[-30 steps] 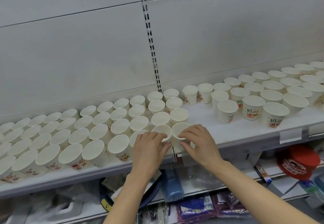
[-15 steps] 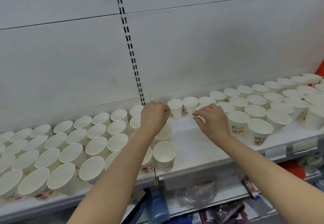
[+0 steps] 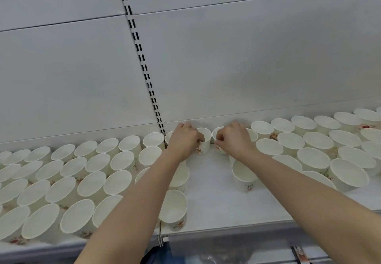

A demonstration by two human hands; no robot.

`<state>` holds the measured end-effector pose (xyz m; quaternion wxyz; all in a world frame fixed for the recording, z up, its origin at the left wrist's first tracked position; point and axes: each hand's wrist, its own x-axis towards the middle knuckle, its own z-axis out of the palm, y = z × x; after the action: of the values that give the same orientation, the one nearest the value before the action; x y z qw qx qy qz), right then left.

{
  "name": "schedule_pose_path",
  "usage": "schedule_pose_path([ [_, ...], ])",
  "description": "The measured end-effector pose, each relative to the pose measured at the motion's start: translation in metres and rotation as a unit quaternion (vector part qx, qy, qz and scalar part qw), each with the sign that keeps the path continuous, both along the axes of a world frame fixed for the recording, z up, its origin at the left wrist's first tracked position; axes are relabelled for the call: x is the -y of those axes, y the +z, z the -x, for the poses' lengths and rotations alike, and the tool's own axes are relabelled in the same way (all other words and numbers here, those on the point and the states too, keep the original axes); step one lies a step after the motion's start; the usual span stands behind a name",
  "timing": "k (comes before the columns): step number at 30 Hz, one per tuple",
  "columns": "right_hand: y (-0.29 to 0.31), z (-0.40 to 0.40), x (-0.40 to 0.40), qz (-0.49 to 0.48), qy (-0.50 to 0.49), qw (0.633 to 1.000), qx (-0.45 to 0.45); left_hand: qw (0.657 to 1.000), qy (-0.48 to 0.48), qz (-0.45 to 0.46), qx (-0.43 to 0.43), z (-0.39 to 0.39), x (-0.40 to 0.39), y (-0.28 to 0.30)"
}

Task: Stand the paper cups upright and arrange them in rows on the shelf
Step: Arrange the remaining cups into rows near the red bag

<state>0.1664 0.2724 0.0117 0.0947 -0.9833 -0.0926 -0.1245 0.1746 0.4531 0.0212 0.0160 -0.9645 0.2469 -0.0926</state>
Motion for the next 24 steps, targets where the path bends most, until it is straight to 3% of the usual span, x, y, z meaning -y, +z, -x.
schedule_pose_path([
  [4,-0.003,0.002,0.010,-0.019,0.004,1.000,0.003,0.998,0.006,0.064,-0.005,0.003,-0.008,0.005],
  [12,0.002,0.008,0.013,-0.099,0.010,0.995,-0.027,1.000,0.007,-0.004,0.000,-0.003,-0.005,0.010],
  [24,0.001,0.008,0.005,-0.118,-0.012,0.992,-0.032,0.999,0.019,0.027,0.021,0.000,-0.011,0.001],
])
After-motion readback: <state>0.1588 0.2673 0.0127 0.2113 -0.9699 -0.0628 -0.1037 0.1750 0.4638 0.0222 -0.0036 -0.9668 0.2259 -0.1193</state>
